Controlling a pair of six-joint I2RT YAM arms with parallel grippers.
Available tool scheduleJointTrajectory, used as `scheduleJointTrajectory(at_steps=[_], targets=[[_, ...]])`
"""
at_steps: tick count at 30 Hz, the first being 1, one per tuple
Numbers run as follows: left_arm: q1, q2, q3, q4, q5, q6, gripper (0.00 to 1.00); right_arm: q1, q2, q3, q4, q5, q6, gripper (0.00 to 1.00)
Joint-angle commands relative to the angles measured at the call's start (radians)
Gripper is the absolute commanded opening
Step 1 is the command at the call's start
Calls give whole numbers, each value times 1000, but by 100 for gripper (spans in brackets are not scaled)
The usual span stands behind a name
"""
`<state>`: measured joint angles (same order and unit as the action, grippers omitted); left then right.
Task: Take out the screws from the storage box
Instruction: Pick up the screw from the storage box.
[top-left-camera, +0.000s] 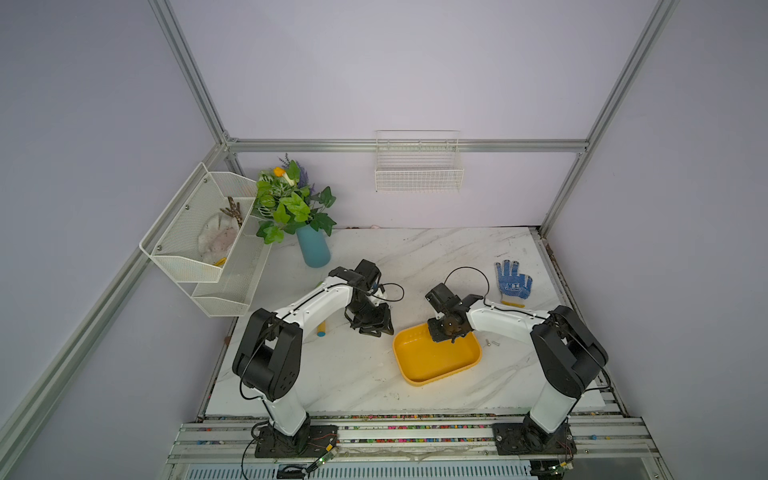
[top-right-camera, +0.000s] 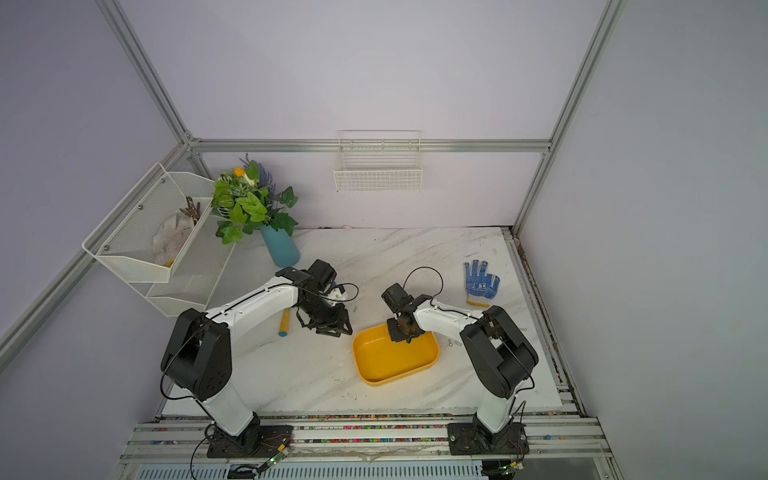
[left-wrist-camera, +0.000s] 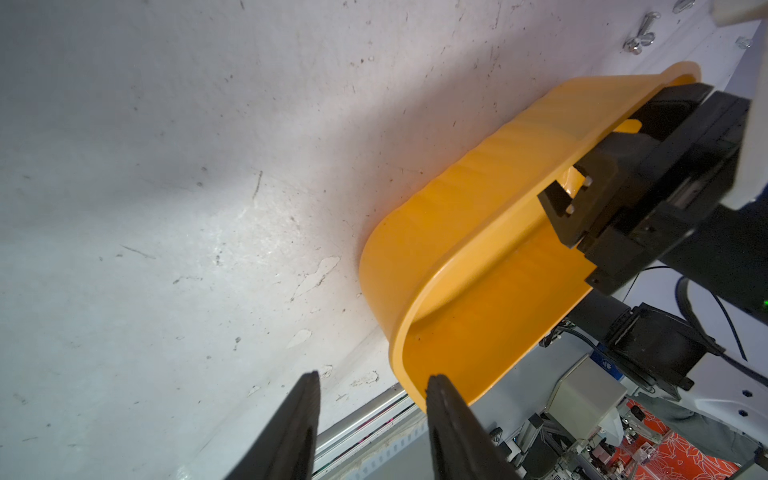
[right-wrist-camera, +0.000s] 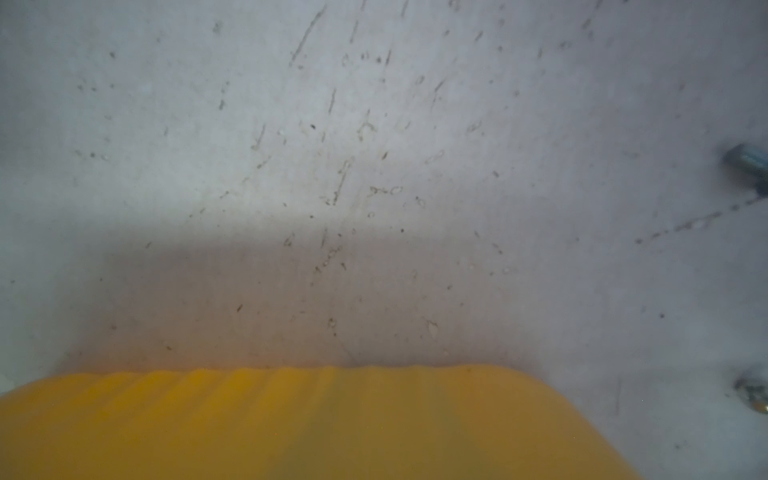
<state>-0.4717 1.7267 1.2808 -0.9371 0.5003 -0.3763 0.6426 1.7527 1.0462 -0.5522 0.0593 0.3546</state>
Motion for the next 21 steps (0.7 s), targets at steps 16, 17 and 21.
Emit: scheduleJointTrajectory(at_steps=[16, 17, 21], targets=[[-4, -24, -43, -26, 9, 13, 47, 8, -46, -67, -68, 8, -54, 24], [-4, -26, -43, -26, 8, 12, 47, 8, -43, -70, -65, 8, -55, 24], [-4, -40, -42, -29, 3, 10, 47, 8, -28, -70, -52, 0, -63, 23]])
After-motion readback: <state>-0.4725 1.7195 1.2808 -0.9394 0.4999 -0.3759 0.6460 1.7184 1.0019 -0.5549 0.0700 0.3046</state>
